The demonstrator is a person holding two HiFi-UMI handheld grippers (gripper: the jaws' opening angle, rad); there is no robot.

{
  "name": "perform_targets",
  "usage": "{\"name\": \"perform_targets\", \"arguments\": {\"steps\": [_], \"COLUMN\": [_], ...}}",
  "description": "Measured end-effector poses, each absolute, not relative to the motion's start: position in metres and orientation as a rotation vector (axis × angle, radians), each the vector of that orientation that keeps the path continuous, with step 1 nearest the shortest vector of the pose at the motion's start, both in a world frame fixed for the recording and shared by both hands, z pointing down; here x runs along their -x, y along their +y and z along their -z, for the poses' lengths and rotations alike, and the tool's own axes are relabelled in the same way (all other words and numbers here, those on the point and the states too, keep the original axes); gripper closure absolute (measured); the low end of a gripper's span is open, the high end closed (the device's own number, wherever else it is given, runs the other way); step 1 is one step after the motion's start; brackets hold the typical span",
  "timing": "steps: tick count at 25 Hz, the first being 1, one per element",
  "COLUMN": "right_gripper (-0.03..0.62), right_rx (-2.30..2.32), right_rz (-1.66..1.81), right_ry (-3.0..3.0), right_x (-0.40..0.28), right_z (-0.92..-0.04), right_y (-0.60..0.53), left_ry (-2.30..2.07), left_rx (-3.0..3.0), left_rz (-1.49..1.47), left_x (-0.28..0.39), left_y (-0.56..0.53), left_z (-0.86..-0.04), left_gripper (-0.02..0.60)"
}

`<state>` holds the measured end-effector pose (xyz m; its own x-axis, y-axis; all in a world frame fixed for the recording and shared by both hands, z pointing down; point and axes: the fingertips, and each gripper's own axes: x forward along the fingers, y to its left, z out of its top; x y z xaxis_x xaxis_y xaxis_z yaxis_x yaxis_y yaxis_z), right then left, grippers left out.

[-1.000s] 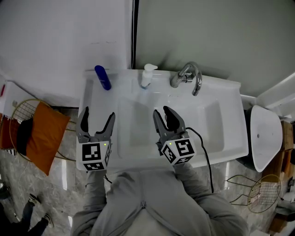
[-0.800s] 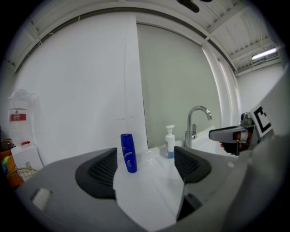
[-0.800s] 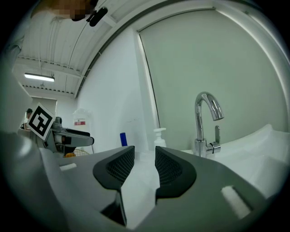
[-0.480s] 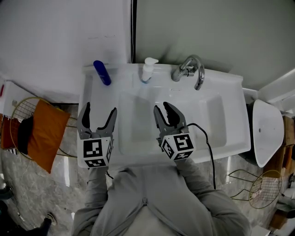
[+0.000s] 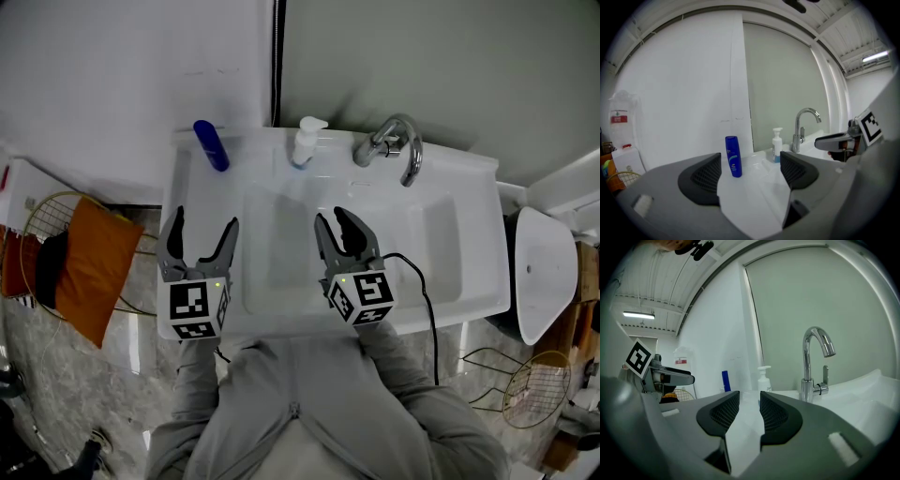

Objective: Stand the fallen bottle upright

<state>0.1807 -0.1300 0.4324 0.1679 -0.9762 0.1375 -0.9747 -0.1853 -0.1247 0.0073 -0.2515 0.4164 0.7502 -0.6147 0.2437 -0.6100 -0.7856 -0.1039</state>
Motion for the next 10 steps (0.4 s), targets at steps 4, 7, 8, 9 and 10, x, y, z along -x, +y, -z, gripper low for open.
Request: {"name": "perform_targets", "arguments": {"steps": [4, 7, 8, 9, 10], "right_gripper": [0.456, 0.457, 0.457, 0.457, 0.457], "right_rx": [2.405, 2.407, 2.408, 2.409, 2.41], "right_rz": [0.305, 0.31, 0.311, 0.311, 0.312], "right_ry": [1.995, 1.996, 1.996, 1.997, 1.997], "right_x": [-0.1818, -0.1816, -0.1815, -0.1814, -0.1813], "right_z": [-0.435, -0.4365, -0.4369, -0.4373, -0.4376], "right_y": [-0.1292, -0.1293, -0.1291, -0.1289, -0.1287], "left_ry": [1.025, 1.027, 1.028, 1.029, 1.029], "left_rx": [2.925, 2.928, 2.928, 2.928, 2.928], "left_rz": [0.423, 0.425, 0.425, 0.425, 0.426], "left_x": [-0.0067, -0.0064, -0.0063, -0.0061, -0.0059], "left_y": [-0.2509, -0.2514, -0.2514, -0.2514, -0.2514], "left_z": [-0.4177, -0.4189, -0.4192, -0.4195, -0.4199], "left_gripper": [0.16, 0.16, 0.16, 0.161, 0.16]}}
